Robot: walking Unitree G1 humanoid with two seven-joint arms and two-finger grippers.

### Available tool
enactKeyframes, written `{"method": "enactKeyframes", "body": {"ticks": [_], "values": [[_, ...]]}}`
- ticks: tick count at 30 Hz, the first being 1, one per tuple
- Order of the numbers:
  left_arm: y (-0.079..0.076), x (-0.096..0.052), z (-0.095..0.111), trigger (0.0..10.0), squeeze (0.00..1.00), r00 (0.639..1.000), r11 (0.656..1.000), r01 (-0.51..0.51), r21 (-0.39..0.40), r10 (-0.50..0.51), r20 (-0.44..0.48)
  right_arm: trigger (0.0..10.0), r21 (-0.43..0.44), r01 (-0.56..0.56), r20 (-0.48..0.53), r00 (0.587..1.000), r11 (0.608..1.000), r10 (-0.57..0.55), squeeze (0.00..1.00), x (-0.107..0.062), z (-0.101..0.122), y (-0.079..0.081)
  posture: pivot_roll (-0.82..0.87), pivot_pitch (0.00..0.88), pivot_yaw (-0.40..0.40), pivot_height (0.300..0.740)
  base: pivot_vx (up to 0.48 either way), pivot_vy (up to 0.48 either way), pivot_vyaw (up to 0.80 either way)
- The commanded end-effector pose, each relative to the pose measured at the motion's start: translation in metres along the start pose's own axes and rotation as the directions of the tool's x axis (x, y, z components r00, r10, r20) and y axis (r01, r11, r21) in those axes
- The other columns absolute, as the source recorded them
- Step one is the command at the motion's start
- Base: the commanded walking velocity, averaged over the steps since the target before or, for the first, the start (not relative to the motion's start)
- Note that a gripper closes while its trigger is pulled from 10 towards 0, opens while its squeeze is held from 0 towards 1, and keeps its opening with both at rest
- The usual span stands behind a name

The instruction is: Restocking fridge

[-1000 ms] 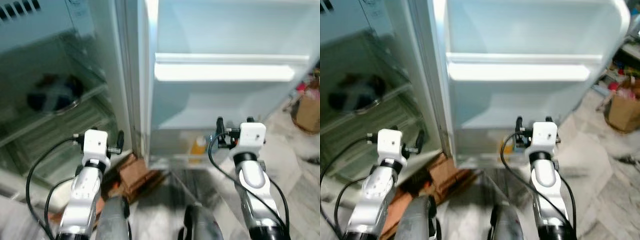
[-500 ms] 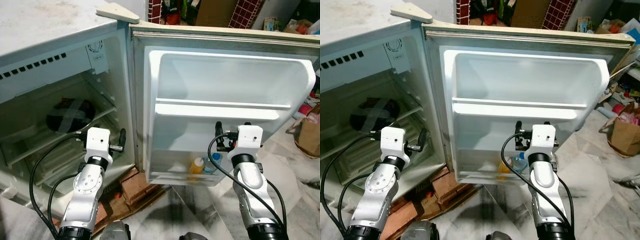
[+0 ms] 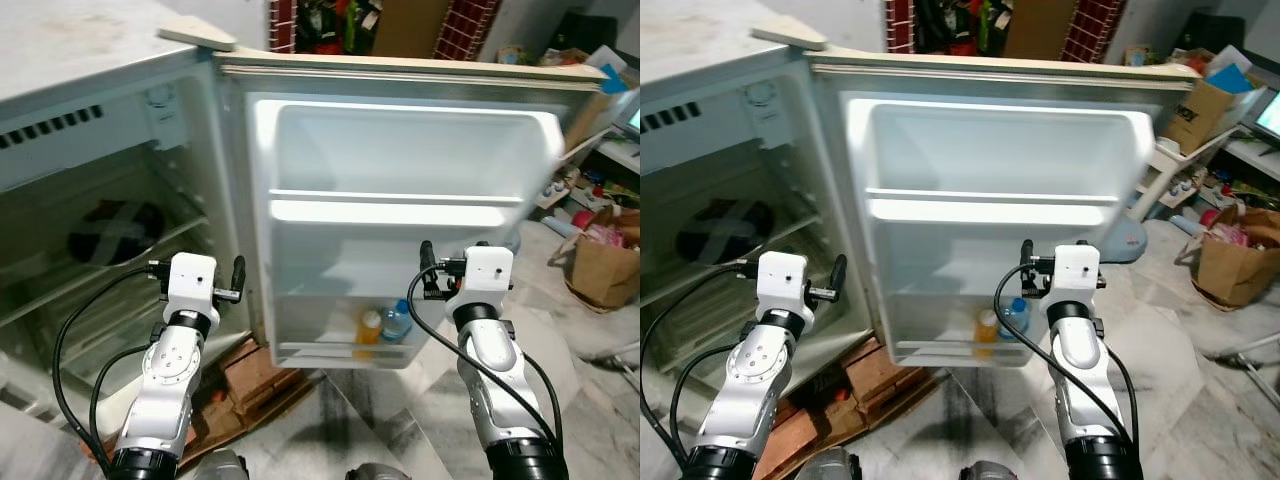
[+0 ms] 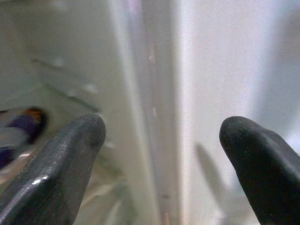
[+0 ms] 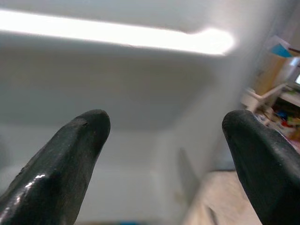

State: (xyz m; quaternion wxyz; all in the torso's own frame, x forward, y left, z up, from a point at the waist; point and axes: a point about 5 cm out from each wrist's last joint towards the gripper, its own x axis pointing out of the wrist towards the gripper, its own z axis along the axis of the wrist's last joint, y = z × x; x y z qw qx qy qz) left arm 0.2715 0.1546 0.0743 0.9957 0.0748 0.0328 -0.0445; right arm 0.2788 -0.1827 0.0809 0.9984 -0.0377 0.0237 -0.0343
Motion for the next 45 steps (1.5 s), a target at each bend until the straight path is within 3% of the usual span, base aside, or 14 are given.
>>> {"method": "enactKeyframes", "body": {"ticks": [1, 5, 11, 24, 36, 45], "values": [[0.0, 0.001, 0.0, 10.0, 0.0, 1.0, 1.0, 0.003, 0.014, -0.003, 0.003, 10.0, 0.012, -0.012, 0.0, 1.0, 1.0, 0.012, 0.0, 0.001, 0.0, 0.001, 0.03, 0.019, -0.043, 0.74, 0.0, -0.48, 0.0], [-0.001, 0.001, 0.0, 10.0, 0.0, 1.0, 1.0, 0.007, 0.013, -0.007, 0.004, 10.0, 0.028, -0.094, -0.009, 0.996, 0.995, 0.094, 0.0, 0.0, -0.001, 0.01, 0.03, 0.02, -0.043, 0.74, 0.0, -0.48, 0.0], [-0.001, 0.0, -0.001, 10.0, 0.0, 1.0, 1.0, 0.012, 0.015, -0.012, 0.003, 10.0, 0.077, -0.353, -0.064, 0.932, 0.933, 0.358, 0.0, -0.007, -0.01, 0.034, 0.03, 0.019, -0.042, 0.74, 0.0, -0.48, 0.0], [0.0, -0.001, -0.004, 10.0, 0.0, 1.0, 0.999, 0.012, 0.035, -0.012, -0.01, 10.0, 0.065, -0.557, -0.117, 0.819, 0.828, 0.561, 0.0, -0.016, -0.018, 0.038, 0.04, 0.02, -0.039, 0.74, 0.0, -0.48, 0.0], [0.003, 0.0, -0.003, 10.0, 0.0, 1.0, 0.999, 0.004, 0.044, -0.003, -0.012, 10.0, -0.02, -0.479, -0.022, 0.878, 0.877, 0.479, 0.0, 0.002, 0.001, 0.026, 0.04, 0.029, -0.035, 0.74, 0.0, -0.471, 0.73], [0.008, 0.0, -0.004, 10.0, 0.0, 1.0, 0.998, -0.018, 0.065, 0.019, -0.01, 10.0, -0.036, -0.408, 0.059, 0.91, 0.912, 0.41, 0.0, 0.012, 0.014, 0.022, 0.04, 0.029, -0.032, 0.74, 0.0, -0.33, 0.72]]}}
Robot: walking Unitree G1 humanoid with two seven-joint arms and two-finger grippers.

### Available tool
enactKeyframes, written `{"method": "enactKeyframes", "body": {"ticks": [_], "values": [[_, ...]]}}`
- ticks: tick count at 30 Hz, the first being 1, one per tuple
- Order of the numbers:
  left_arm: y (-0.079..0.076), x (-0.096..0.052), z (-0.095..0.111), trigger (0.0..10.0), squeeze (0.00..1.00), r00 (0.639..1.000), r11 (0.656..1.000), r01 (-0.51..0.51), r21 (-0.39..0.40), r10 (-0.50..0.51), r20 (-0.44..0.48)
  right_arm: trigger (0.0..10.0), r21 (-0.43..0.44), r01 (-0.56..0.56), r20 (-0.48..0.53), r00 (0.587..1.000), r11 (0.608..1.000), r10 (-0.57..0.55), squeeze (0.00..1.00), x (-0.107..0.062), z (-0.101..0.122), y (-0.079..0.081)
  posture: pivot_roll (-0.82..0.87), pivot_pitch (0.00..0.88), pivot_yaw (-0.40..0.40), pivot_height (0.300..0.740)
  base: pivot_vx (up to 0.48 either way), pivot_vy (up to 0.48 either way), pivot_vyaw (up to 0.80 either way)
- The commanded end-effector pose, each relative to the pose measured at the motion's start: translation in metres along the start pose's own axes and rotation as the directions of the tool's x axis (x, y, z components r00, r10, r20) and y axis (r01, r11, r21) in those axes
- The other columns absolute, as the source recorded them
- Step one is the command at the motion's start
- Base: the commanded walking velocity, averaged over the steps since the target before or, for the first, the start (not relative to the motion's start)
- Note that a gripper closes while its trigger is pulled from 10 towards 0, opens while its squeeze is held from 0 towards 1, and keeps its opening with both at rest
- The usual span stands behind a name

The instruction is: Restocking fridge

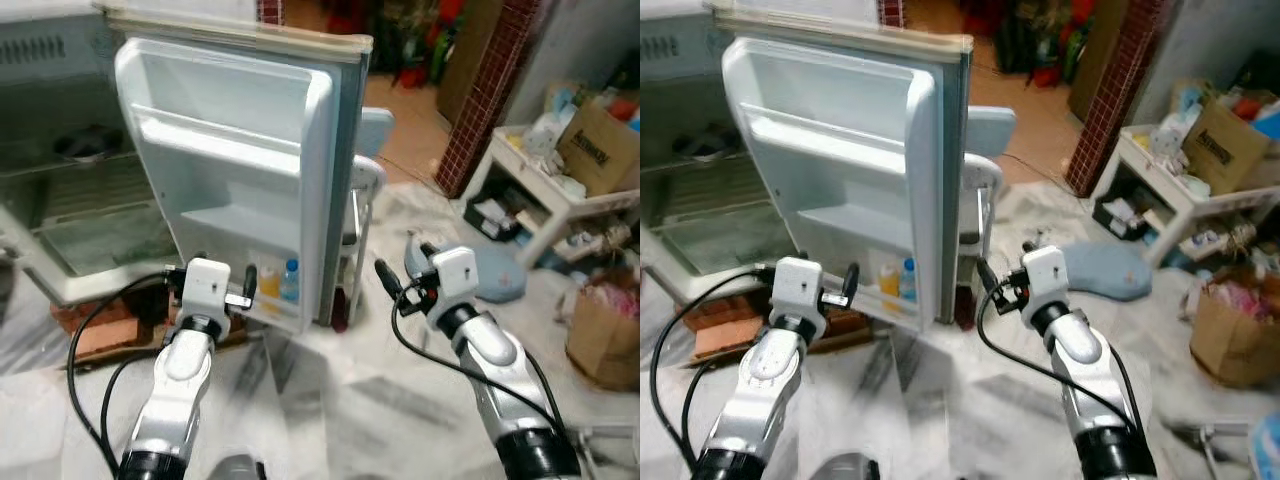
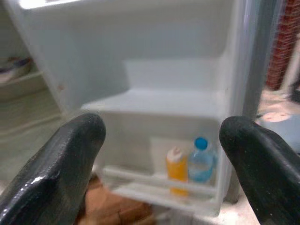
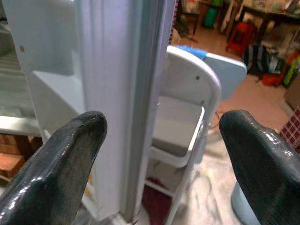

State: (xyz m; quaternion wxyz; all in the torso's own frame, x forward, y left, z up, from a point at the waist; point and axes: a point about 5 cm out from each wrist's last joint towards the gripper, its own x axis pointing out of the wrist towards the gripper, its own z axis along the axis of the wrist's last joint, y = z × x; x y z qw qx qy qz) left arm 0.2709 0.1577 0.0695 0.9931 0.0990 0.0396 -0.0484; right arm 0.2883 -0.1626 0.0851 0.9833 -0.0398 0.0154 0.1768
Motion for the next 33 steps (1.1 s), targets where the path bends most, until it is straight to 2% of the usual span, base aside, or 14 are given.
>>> {"method": "enactKeyframes", "body": {"ticks": [1, 9, 20, 24, 33], "values": [[0.0086, 0.0008, 0.0021, 10.0, 0.0, 0.999, 0.999, -0.04, 0.019, 0.039, 0.01, 10.0, -0.018, 0.01, 0.038, 0.999, 1.0, -0.01, 0.0, 0.0053, 0.0086, -0.0008, 0.04, 0.029, -0.031, 0.74, 0.0, -0.39, 0.71], [0.0121, 0.0011, 0.0019, 10.0, 0.0, 0.999, 0.999, -0.048, 0.008, 0.048, 0.003, 10.0, -0.023, 0.021, 0.06, 0.998, 1.0, -0.019, 0.0, 0.0096, 0.0114, 0.0, 0.05, 0.03, -0.029, 0.74, 0.0, -0.319, 0.7], [0.0147, -0.0024, 0.0011, 10.0, 0.0, 0.998, 0.998, -0.058, -0.004, 0.058, 0.012, 10.0, -0.024, 0.067, 0.094, 0.993, 0.997, -0.065, 0.0, 0.0102, 0.0135, 0.0006, 0.05, 0.029, -0.027, 0.74, 0.0, 0.0, 0.66], [0.0168, -0.0028, 0.0019, 10.0, 0.0, 0.998, 0.998, -0.054, 0.016, 0.054, 0.02, 10.0, -0.026, 0.13, 0.111, 0.986, 0.991, -0.126, 0.0, 0.0099, 0.0151, -0.0021, 0.05, 0.029, -0.027, 0.74, 0.0, 0.0, 0.0], [0.0144, -0.003, 0.0021, 10.0, 0.0, 0.999, 0.999, -0.045, 0.005, 0.045, 0.021, 10.0, -0.042, 0.189, 0.121, 0.976, 0.981, -0.183, 0.0, 0.0083, 0.0159, -0.0062, 0.05, 0.028, -0.027, 0.74, 0.358, 0.0, 0.0]]}}
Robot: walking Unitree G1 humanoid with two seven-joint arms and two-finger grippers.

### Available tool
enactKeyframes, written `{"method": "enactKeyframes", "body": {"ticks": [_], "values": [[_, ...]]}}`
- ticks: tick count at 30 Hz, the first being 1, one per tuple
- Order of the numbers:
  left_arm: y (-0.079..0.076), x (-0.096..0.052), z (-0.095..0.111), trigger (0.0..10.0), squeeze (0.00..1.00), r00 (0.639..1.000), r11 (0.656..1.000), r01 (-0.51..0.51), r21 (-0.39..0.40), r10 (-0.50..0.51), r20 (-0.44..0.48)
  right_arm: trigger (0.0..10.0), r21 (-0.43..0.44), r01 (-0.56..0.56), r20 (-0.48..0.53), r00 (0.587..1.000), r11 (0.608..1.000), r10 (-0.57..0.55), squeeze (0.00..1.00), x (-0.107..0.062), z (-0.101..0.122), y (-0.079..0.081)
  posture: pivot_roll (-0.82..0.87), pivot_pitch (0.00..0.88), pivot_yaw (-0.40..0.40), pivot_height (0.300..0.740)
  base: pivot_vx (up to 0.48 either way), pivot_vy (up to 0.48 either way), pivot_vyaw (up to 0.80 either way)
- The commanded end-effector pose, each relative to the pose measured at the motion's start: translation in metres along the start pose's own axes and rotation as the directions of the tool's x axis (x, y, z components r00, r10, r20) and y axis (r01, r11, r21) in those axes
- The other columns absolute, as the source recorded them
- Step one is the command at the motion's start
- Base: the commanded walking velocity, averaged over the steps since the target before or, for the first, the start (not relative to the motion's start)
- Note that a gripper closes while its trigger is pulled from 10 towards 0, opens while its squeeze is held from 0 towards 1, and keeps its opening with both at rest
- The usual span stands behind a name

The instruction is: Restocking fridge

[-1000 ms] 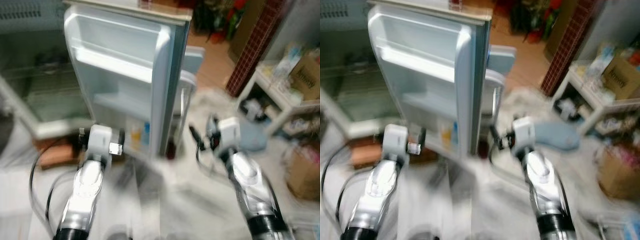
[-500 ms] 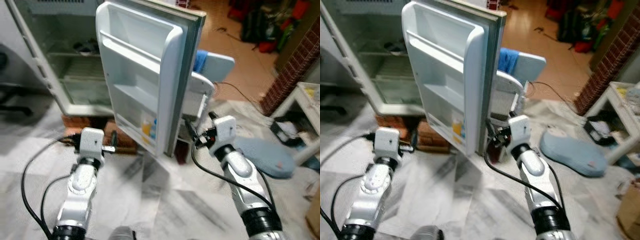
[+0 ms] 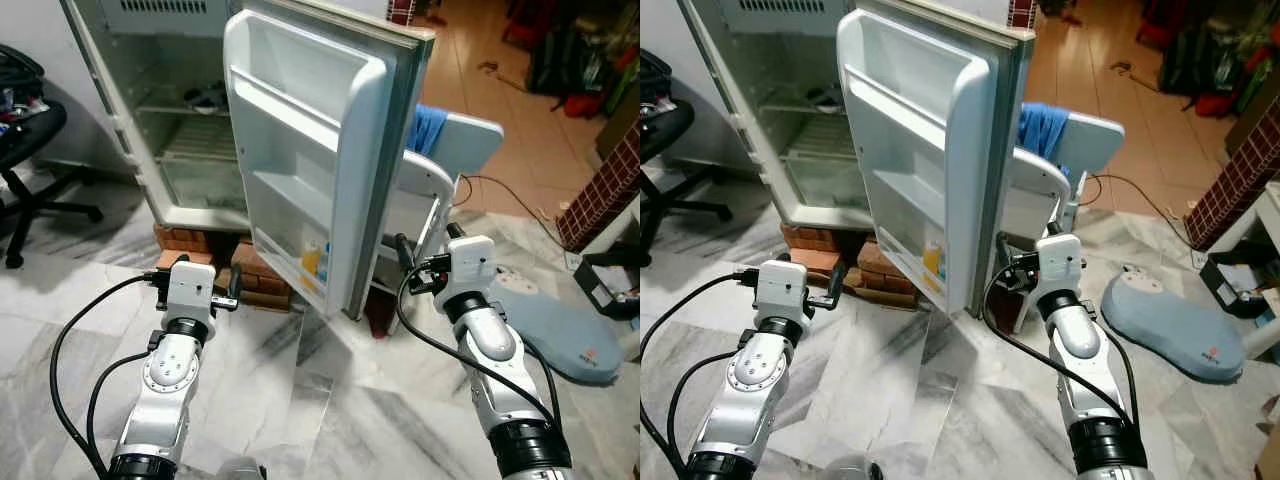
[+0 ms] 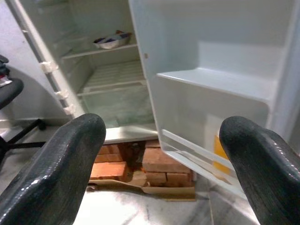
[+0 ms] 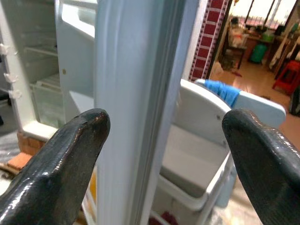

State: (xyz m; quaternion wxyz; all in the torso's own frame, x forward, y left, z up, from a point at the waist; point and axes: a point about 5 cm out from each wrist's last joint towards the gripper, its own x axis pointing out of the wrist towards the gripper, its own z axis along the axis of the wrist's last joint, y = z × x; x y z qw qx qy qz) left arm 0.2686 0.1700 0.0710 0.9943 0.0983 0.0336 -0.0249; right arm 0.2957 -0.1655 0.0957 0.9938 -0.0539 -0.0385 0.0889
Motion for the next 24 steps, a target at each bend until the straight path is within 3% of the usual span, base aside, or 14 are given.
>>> {"method": "enactKeyframes", "body": {"ticks": [1, 14, 18, 20, 21, 24], "values": [[0.002, 0.001, 0.003, 10.0, 0.0, 1.0, 1.0, 0.003, 0.008, -0.003, 0.014, 10.0, -0.008, 0.006, 0.023, 1.0, 1.0, -0.006, 0.0, 0.003, 0.005, 0.0, 0.05, 0.028, -0.027, 0.74, 0.36, 0.0, 0.0], [0.001, 0.0, 0.001, 10.0, 0.0, 1.0, 1.0, 0.009, 0.003, -0.009, 0.0, 10.0, -0.026, 0.035, 0.047, 0.998, 0.999, -0.034, 0.0, 0.006, 0.009, -0.003, 0.05, 0.033, -0.029, 0.74, 0.363, 0.0, 0.0], [-0.003, -0.002, -0.003, 10.0, 0.0, 1.0, 1.0, 0.003, -0.009, -0.003, -0.029, 10.0, -0.028, 0.024, 0.052, 0.998, 0.999, -0.022, 0.0, 0.007, 0.01, -0.002, 0.06, 0.036, -0.027, 0.74, 0.0, 0.0, 0.31], [-0.004, -0.004, -0.008, 10.0, 0.0, 0.998, 1.0, 0.003, -0.01, -0.004, -0.065, 10.0, -0.026, 0.024, 0.052, 0.998, 0.999, -0.023, 0.0, 0.007, 0.01, -0.003, 0.06, 0.037, -0.026, 0.74, 0.0, 0.0, 0.68], [-0.004, -0.008, -0.018, 10.0, 0.0, 0.99, 0.998, -0.01, -0.063, 0.001, -0.139, 10.0, -0.027, 0.02, 0.053, 0.998, 0.999, -0.019, 0.0, 0.008, 0.01, -0.003, 0.06, 0.04, -0.025, 0.74, 0.0, 0.0, 0.76], [-0.002, -0.014, -0.031, 10.0, 0.0, 0.976, 0.995, -0.021, -0.096, -0.001, -0.22, 10.0, -0.026, 0.019, 0.057, 0.998, 0.999, -0.018, 0.0, 0.013, 0.012, -0.004, 0.06, 0.05, -0.028, 0.74, 0.0, 0.0, 0.75]]}}
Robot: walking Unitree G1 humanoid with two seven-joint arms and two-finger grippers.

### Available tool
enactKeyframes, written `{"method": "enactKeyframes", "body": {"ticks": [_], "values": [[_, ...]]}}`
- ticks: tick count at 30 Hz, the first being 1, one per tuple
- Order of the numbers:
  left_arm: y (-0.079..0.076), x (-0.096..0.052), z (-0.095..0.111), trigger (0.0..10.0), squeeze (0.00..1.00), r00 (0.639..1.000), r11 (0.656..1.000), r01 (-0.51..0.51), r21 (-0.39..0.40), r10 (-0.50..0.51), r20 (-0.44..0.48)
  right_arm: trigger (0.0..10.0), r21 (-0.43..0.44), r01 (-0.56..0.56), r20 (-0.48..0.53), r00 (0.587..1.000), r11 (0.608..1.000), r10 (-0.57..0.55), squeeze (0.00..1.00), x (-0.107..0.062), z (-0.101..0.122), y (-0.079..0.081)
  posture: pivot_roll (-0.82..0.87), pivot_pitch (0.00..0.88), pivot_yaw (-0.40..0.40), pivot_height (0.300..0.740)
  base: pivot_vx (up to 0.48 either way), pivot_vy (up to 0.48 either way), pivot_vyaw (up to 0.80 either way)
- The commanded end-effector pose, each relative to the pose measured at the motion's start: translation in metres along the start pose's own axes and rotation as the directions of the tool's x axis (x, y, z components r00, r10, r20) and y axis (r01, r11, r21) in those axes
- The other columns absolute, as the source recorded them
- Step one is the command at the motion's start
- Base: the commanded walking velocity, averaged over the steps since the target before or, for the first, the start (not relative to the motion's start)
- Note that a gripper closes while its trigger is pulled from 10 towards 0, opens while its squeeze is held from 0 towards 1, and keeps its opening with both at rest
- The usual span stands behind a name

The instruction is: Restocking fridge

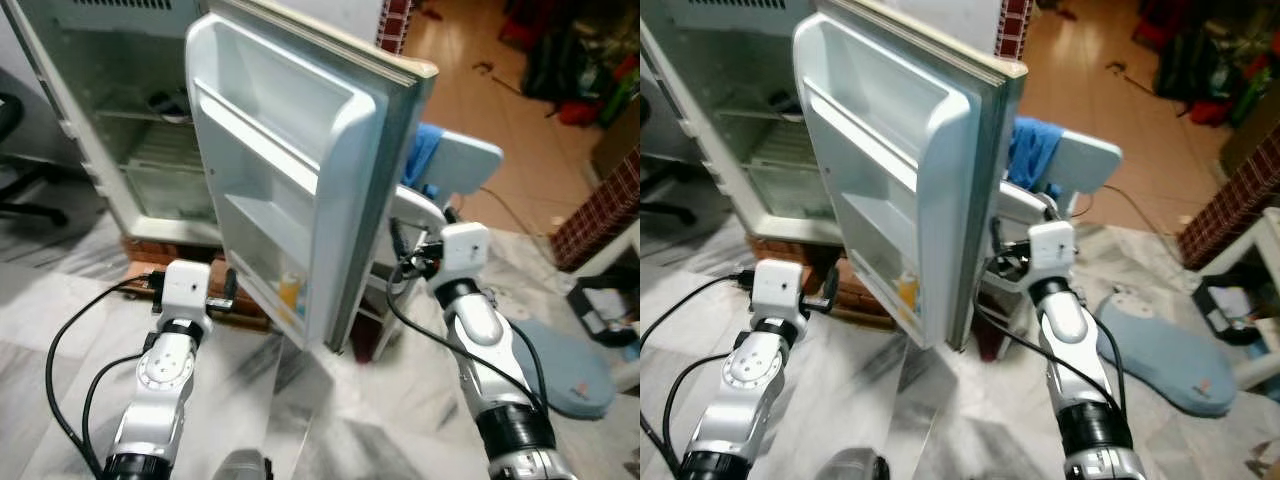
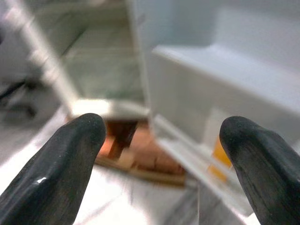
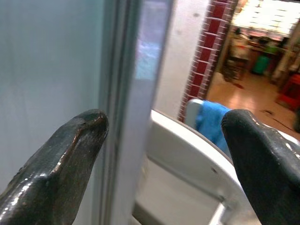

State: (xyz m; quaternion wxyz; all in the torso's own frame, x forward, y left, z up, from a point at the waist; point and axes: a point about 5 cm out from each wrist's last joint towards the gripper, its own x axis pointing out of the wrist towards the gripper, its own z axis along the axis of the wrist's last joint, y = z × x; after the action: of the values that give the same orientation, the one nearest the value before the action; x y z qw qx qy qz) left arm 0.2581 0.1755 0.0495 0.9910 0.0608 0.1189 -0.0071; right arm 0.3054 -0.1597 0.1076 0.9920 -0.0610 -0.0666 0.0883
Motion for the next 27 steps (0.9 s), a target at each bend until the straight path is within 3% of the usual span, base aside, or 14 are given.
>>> {"method": "enactKeyframes", "body": {"ticks": [1, 4, 11, 12, 16, 20, 21, 22, 24, 25, 26, 27], "values": [[-0.001, -0.005, -0.012, 10.0, 0.0, 0.998, 1.0, 0.009, -0.009, -0.01, -0.062, 10.0, -0.004, 0.015, 0.005, 1.0, 1.0, -0.015, 0.0, 0.004, 0.002, -0.006, 0.07, 0.05, -0.029, 0.74, 0.0, 0.0, 0.74], [-0.002, -0.006, -0.014, 10.0, 0.0, 0.996, 1.0, 0.019, 0.012, -0.018, -0.083, 10.0, -0.001, 0.013, 0.008, 1.0, 1.0, -0.013, 0.0, 0.011, 0.004, -0.005, 0.07, 0.053, -0.031, 0.74, 0.0, 0.0, 0.67], [-0.003, -0.008, -0.014, 10.0, 0.0, 0.995, 1.0, 0.021, 0.016, -0.02, -0.102, 10.0, 0.006, 0.045, 0.0, 0.999, 0.999, -0.045, 0.0, 0.028, 0.01, -0.005, 0.09, 0.053, -0.035, 0.74, 0.0, 0.0, 0.0], [-0.002, -0.008, -0.014, 10.0, 0.0, 0.994, 1.0, 0.02, 0.016, -0.018, -0.108, 10.0, 0.057, 0.057, 0.0, 0.998, 0.997, -0.057, 0.0, 0.033, 0.013, -0.006, 0.09, 0.054, -0.036, 0.74, 0.0, 0.0, 0.0], [-0.003, -0.008, -0.015, 10.0, 0.0, 0.993, 1.0, 0.023, 0.018, -0.021, -0.118, 10.0, 0.12, 0.032, -0.002, 0.999, 0.992, -0.032, 0.0, 0.041, 0.017, -0.001, 0.08, 0.054, -0.03, 0.74, 0.0, 0.0, 0.0], [-0.007, -0.007, -0.014, 10.0, 0.0, 0.992, 0.998, 0.052, 0.031, -0.048, -0.121, 10.0, 0.289, -0.133, 0.031, 0.991, 0.948, 0.13, 0.0, 0.056, 0.029, 0.029, 0.08, 0.051, -0.025, 0.74, 0.0, 0.0, 0.0], [-0.009, -0.007, -0.012, 10.0, 0.0, 0.992, 0.997, 0.063, 0.036, -0.058, -0.115, 10.0, 0.382, -0.295, 0.112, 0.955, 0.876, 0.273, 0.0, 0.057, 0.044, 0.05, 0.09, 0.05, -0.027, 0.74, 0.0, 0.0, 0.0], [-0.009, -0.007, -0.012, 10.0, 0.0, 0.992, 0.997, 0.063, 0.036, -0.058, -0.115, 10.0, 0.382, -0.295, 0.112, 0.955, 0.876, 0.273, 0.0, 0.057, 0.044, 0.05, 0.09, 0.05, -0.027, 0.74, 0.0, 0.0, 0.0], [-0.009, -0.007, -0.011, 10.0, 0.0, 0.992, 0.997, 0.07, 0.038, -0.065, -0.109, 10.0, 0.451, -0.569, 0.272, 0.822, 0.688, 0.501, 0.0, 0.041, 0.07, 0.081, 0.09, 0.05, -0.03, 0.74, 0.0, 0.0, 0.0], [-0.008, -0.007, -0.011, 10.0, 0.0, 0.992, 0.997, 0.067, 0.036, -0.063, -0.11, 10.0, 0.456, -0.633, 0.307, 0.772, 0.625, 0.557, 0.0, 0.033, 0.075, 0.086, 0.09, 0.05, -0.031, 0.74, 0.0, 0.0, 0.0], [-0.008, -0.007, -0.011, 10.0, 0.0, 0.992, 0.997, 0.067, 0.036, -0.063, -0.11, 10.0, 0.456, -0.633, 0.307, 0.772, 0.625, 0.557, 0.0, 0.033, 0.075, 0.086, 0.09, 0.05, -0.031, 0.74, 0.0, 0.0, 0.0], [-0.006, -0.008, -0.013, 10.0, 0.0, 0.992, 0.997, 0.062, 0.034, -0.058, -0.114, 10.0, 0.46, -0.72, 0.352, 0.685, 0.52, 0.637, 0.0, 0.018, 0.081, 0.093, 0.1, 0.053, -0.033, 0.74, 0.0, 0.0, 0.0]]}}
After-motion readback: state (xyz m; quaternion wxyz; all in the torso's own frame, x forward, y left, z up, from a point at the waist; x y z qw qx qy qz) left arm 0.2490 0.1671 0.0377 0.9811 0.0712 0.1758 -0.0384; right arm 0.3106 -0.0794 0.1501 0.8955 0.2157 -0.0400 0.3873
